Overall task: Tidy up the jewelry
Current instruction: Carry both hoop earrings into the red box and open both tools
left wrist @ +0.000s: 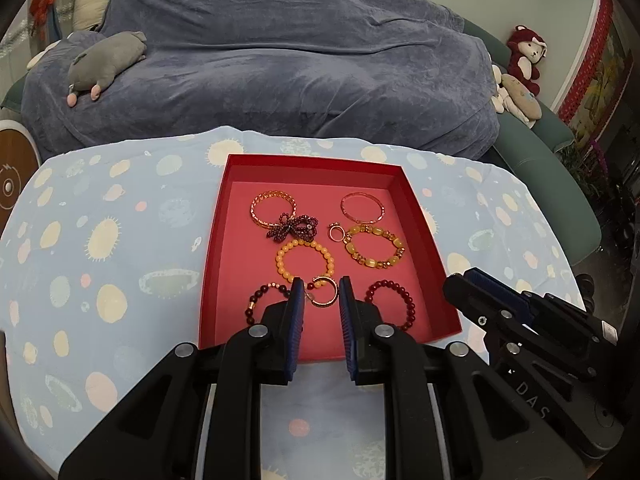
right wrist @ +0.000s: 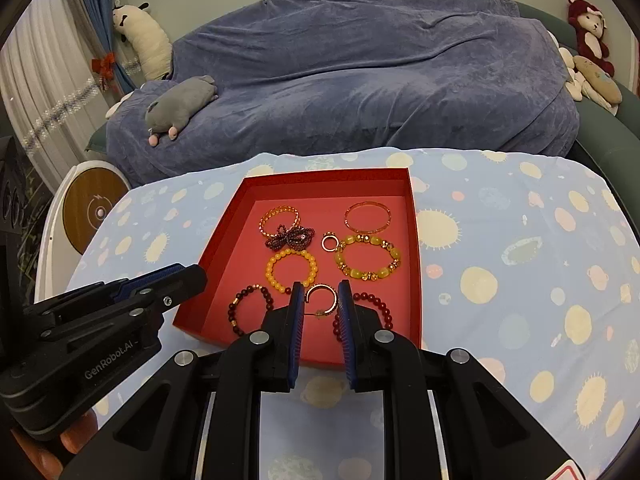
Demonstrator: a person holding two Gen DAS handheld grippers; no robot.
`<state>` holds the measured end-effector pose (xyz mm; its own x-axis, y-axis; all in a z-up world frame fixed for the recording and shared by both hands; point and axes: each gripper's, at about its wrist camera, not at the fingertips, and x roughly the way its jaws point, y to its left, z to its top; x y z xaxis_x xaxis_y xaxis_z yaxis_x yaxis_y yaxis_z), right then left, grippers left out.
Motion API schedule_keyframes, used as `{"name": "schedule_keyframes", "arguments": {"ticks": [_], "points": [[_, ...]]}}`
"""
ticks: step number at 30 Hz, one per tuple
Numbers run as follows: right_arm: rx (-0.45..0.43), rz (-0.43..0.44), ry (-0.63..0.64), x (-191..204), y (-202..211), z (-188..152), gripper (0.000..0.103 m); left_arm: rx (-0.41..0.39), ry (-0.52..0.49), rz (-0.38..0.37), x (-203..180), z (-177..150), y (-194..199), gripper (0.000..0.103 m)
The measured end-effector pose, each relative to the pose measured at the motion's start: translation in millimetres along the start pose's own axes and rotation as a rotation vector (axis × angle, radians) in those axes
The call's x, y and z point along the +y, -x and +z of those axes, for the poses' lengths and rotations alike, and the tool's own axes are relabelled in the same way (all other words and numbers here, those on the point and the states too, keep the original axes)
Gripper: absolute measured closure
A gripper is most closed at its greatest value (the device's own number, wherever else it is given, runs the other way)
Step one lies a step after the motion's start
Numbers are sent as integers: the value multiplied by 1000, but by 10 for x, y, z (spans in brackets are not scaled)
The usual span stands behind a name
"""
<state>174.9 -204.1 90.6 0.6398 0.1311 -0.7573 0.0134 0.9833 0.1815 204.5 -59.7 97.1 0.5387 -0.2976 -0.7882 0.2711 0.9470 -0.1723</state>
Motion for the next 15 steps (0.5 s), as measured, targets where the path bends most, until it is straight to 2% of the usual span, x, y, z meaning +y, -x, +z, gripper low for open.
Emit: {"name": "schedule_keyframes", "arguments": {"ticks": [8, 15], "points": [[52, -16, 11, -22, -519, 111, 87, 52, -5, 27, 91, 129, -518, 86], [82, -13, 9, -18, -821, 151, 87, 80, -10, 47, 183, 160, -815, 86]]}}
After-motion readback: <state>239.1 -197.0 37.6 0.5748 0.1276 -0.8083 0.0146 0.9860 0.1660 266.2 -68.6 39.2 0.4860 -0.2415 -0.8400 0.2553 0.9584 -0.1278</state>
